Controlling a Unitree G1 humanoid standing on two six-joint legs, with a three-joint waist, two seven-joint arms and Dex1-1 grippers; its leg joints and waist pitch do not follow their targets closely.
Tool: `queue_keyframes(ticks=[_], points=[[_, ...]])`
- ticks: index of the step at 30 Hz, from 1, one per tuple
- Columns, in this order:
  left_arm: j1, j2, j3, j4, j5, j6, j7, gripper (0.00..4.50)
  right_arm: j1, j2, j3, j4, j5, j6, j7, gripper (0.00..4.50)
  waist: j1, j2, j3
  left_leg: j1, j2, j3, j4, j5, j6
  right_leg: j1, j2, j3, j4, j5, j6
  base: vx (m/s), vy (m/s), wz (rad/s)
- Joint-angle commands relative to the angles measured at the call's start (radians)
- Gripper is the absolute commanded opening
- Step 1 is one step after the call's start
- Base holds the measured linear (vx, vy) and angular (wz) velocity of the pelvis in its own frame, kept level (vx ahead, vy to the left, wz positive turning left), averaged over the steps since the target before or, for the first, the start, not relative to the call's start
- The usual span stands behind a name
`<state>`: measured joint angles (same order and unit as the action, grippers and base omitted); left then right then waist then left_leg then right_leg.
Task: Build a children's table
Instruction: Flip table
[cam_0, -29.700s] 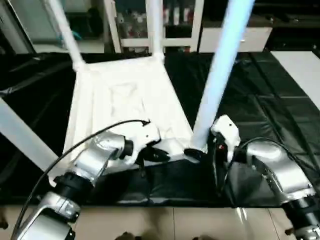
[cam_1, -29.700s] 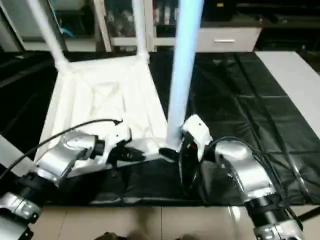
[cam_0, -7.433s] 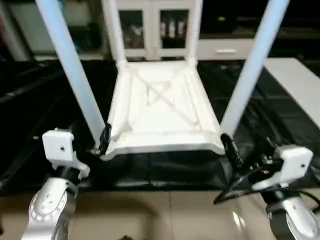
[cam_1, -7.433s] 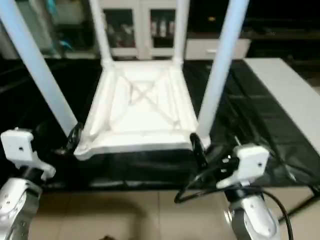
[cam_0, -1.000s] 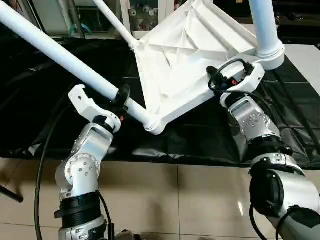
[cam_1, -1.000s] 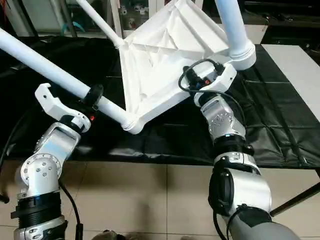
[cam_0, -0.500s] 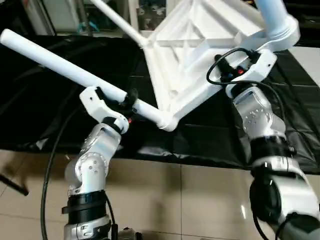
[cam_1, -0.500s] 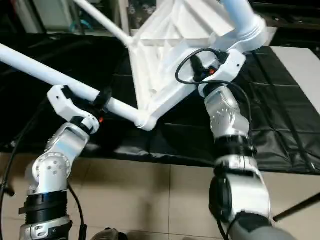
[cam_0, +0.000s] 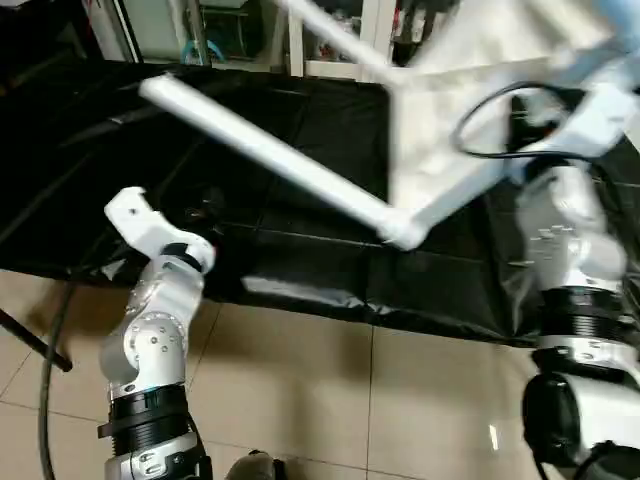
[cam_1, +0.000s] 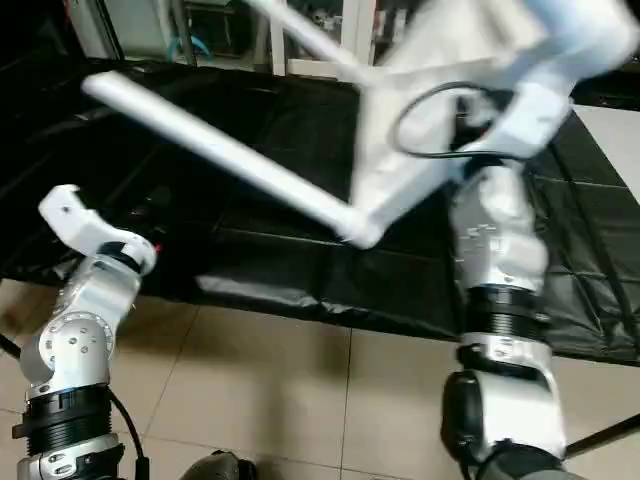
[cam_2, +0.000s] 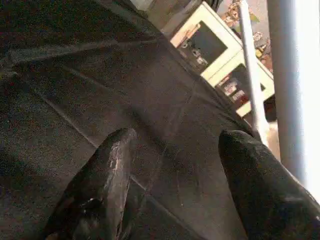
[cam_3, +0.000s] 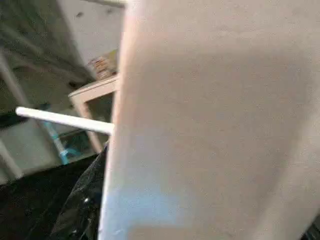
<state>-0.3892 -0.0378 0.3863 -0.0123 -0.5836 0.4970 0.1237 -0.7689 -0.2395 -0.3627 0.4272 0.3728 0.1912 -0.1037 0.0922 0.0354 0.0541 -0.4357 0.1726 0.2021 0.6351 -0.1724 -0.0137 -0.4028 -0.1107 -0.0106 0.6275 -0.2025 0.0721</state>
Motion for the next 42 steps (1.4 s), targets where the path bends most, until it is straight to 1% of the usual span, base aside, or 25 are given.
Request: queue_keyframes(ticks=[1,2,3,5,9,11,15,16,17,20,21,22,23,26,28,29,31,35,36,37,38,39,40,41,42], points=[[-0.004,0.0,-0.016,-0.002,0.008,0.002,0.006,3.05,-0.003,-0.017,0.015,-0.083,-0.03,0.002,0.013,2.03,-0.018,-0.032,-0.085,0.047,0.031,-0.016,-0.076,-0.099,-0.013,0.028,-0.001,0.003,-0.06,-0.014,-0.135,0.0,0.0,0.0],[0.0,0.001,-0.023,-0.008,0.01,0.007,0.002,3.05,-0.003,-0.019,0.021,-0.085,-0.033,0.009,0.015,2.02,-0.021,-0.031,-0.085,0.043,0.03,-0.017,-0.077,-0.096,-0.008,0.03,-0.002,0.002,-0.06,-0.016,-0.135,0.0,0.0,0.0],[0.009,0.004,-0.04,-0.02,0.018,0.019,-0.007,3.05,-0.006,-0.023,0.028,-0.089,-0.039,0.012,0.004,2.02,-0.024,-0.032,-0.085,0.045,0.03,-0.014,-0.074,-0.1,0.001,0.026,-0.003,0.003,-0.063,-0.024,-0.136,0.0,0.0,0.0],[0.013,0.005,-0.048,-0.025,0.022,0.024,-0.009,3.05,-0.008,-0.024,0.03,-0.091,-0.041,0.013,0.0,2.02,-0.037,-0.035,-0.083,0.041,0.029,-0.014,-0.073,-0.106,0.015,0.028,-0.005,0.003,-0.066,-0.039,-0.144,0.0,0.0,0.0],[0.039,0.06,-0.154,-0.059,0.093,0.049,-0.068,3.05,-0.033,-0.048,0.085,-0.085,-0.054,0.055,0.057,2.02,-0.048,-0.035,-0.084,0.039,0.029,-0.014,-0.071,-0.094,0.031,0.03,-0.004,0.002,-0.065,-0.046,-0.151,0.0,0.0,0.0],[0.052,0.127,-0.258,-0.098,0.148,0.077,-0.129,3.05,-0.062,-0.076,0.13,-0.073,-0.091,0.086,0.101,2.02,-0.051,-0.033,-0.085,0.04,0.03,-0.015,-0.069,-0.074,0.035,0.029,-0.003,0.001,-0.062,-0.03,-0.161,0.0,0.0,0.0],[0.054,0.193,-0.349,-0.13,0.209,0.085,-0.172,3.05,-0.099,-0.099,0.162,-0.043,-0.126,0.105,0.117,2.02,-0.055,-0.032,-0.084,0.042,0.031,-0.013,-0.068,-0.062,0.032,0.029,-0.003,0.002,-0.057,-0.009,-0.183,0.0,0.0,0.0],[0.049,0.212,-0.373,-0.145,0.223,0.089,-0.186,3.05,-0.115,-0.106,0.173,-0.031,-0.142,0.11,0.11,2.01,-0.056,-0.036,-0.083,0.041,0.031,-0.013,-0.068,-0.061,0.032,0.03,-0.003,0.002,-0.057,-0.004,-0.192,0.0,0.0,0.0],[0.044,0.223,-0.387,-0.157,0.229,0.094,-0.196,3.05,-0.126,-0.111,0.181,-0.023,-0.153,0.113,0.102,1.98,-0.054,-0.032,-0.084,0.044,0.032,-0.012,-0.067,-0.058,0.027,0.029,-0.003,0.002,-0.054,0.002,-0.202,0.0,0.0,0.0],[0.031,0.247,-0.408,-0.17,0.261,0.086,-0.207,3.05,-0.141,-0.117,0.202,-0.017,-0.171,0.124,0.102,1.94,-0.054,-0.035,-0.082,0.047,0.032,-0.011,-0.068,-0.064,0.02,0.028,-0.001,0.003,-0.053,0.015,-0.213,0.0,0.0,0.0],[0.019,0.254,-0.41,-0.176,0.269,0.085,-0.209,3.05,-0.148,-0.12,0.219,-0.014,-0.185,0.129,0.107,1.94,-0.052,-0.032,-0.082,0.05,0.033,-0.01,-0.069,-0.07,0.013,0.026,0.0,0.003,-0.053,0.015,-0.214,0.0,0.0,0.0],[0.014,0.261,-0.412,-0.182,0.274,0.088,-0.21,3.05,-0.151,-0.119,0.227,-0.014,-0.196,0.135,0.109,1.93,-0.051,-0.038,-0.081,0.049,0.032,-0.01,-0.069,-0.071,0.011,0.029,0.0,0.004,-0.052,0.02,-0.212,0.0,0.0,0.0],[0.011,0.267,-0.414,-0.187,0.278,0.09,-0.211,3.05,-0.154,-0.118,0.232,-0.014,-0.203,0.139,0.11,1.93,-0.048,-0.036,-0.082,0.05,0.032,-0.011,-0.069,-0.067,0.008,0.029,-0.001,0.004,-0.05,0.027,-0.211,0.0,0.0,0.0],[-0.002,0.29,-0.427,-0.207,0.292,0.094,-0.228,3.05,-0.158,-0.111,0.25,-0.011,-0.225,0.145,0.116,1.93,-0.047,-0.041,-0.082,0.047,0.031,-0.011,-0.069,-0.059,0.006,0.031,-0.001,0.004,-0.048,0.036,-0.21,0.0,0.0,0.0],[-0.013,0.306,-0.437,-0.221,0.3,0.099,-0.24,3.05,-0.161,-0.11,0.26,-0.001,-0.231,0.148,0.126,1.93,-0.046,-0.04,-0.082,0.046,0.03,-0.01,-0.069,-0.065,0.005,0.031,-0.003,0.004,-0.048,0.025,-0.209,0.0,0.0,0.0],[-0.016,0.311,-0.439,-0.227,0.304,0.101,-0.245,3.05,-0.161,-0.11,0.263,0.0,-0.232,0.149,0.129,1.93,-0.046,-0.043,-0.082,0.046,0.03,-0.011,-0.068,-0.067,0.005,0.031,-0.003,0.004,-0.047,0.019,-0.209,0.0,0.0,0.0],[-0.019,0.319,-0.443,-0.233,0.31,0.104,-0.25,3.05,-0.162,-0.112,0.266,0.001,-0.234,0.153,0.131,1.93,-0.046,-0.042,-0.081,0.046,0.031,-0.011,-0.069,-0.072,0.002,0.031,-0.004,0.004,-0.048,0.014,-0.21,0.0,0.0,0.0],[-0.043,0.353,-0.464,-0.286,0.318,0.116,-0.291,3.05,-0.151,-0.13,0.269,-0.014,-0.242,0.173,0.143,1.93,-0.046,-0.04,-0.083,0.046,0.03,-0.012,-0.067,-0.046,0.006,0.032,-0.002,0.003,-0.043,0.051,-0.216,0.0,0.0,0.0],[-0.053,0.368,-0.477,-0.314,0.301,0.121,-0.332,3.32,-0.134,-0.14,0.284,-0.033,-0.25,0.172,0.17,1.93,-0.047,-0.039,-0.082,0.046,0.029,-0.011,-0.066,-0.049,0.004,0.032,-0.001,0.003,-0.044,0.052,-0.219,0.0,0.0,0.0],[-0.057,0.372,-0.479,-0.323,0.299,0.114,-0.342,3.39,-0.122,-0.141,0.286,-0.046,-0.247,0.168,0.183,2.49,-0.044,-0.038,-0.083,0.048,0.029,-0.011,-0.066,-0.058,0.002,0.033,-0.003,0.003,-0.044,0.04,-0.221,0.0,0.0,0.0],[-0.06,0.376,-0.481,-0.351,0.286,0.109,-0.359,3.39,-0.093,-0.139,0.283,-0.082,-0.236,0.164,0.195,2.63,-0.042,-0.034,-0.081,0.048,0.031,-0.011,-0.068,-0.066,-0.001,0.032,-0.004,0.004,-0.045,0.035,-0.22,0.0,0.0,0.0],[-0.061,0.381,-0.484,-0.359,0.293,0.105,-0.36,3.44,-0.083,-0.138,0.283,-0.094,-0.235,0.166,0.197,2.63,-0.041,-0.035,-0.081,0.048,0.031,-0.011,-0.068,-0.064,-0.003,0.033,-0.003,0.005,-0.045,0.041,-0.218,0.0,0.0,0.0],[-0.061,0.385,-0.486,-0.364,0.297,0.101,-0.361,3.58,-0.076,-0.137,0.283,-0.103,-0.234,0.167,0.198,2.69,-0.041,-0.033,-0.083,0.046,0.03,-0.013,-0.067,-0.05,-0.005,0.035,-0.001,0.004,-0.043,0.066,-0.217,0.0,0.0,0.0],[-0.059,0.401,-0.494,-0.391,0.307,0.097,-0.373,3.74,-0.048,-0.134,0.282,-0.141,-0.227,0.176,0.207,2.83,-0.039,-0.025,-0.083,0.046,0.029,-0.014,-0.067,-0.05,-0.006,0.035,-0.002,0.004,-0.041,0.071,-0.216,0.0,0.0,0.0],[-0.059,0.403,-0.494,-0.394,0.307,0.097,-0.375,3.82,-0.045,-0.134,0.282,-0.146,-0.226,0.177,0.208,2.98,-0.041,-0.029,-0.082,0.046,0.03,-0.013,-0.068,-0.055,-0.007,0.035,-0.001,0.004,-0.044,0.069,-0.214,0.0,0.0,0.0]])
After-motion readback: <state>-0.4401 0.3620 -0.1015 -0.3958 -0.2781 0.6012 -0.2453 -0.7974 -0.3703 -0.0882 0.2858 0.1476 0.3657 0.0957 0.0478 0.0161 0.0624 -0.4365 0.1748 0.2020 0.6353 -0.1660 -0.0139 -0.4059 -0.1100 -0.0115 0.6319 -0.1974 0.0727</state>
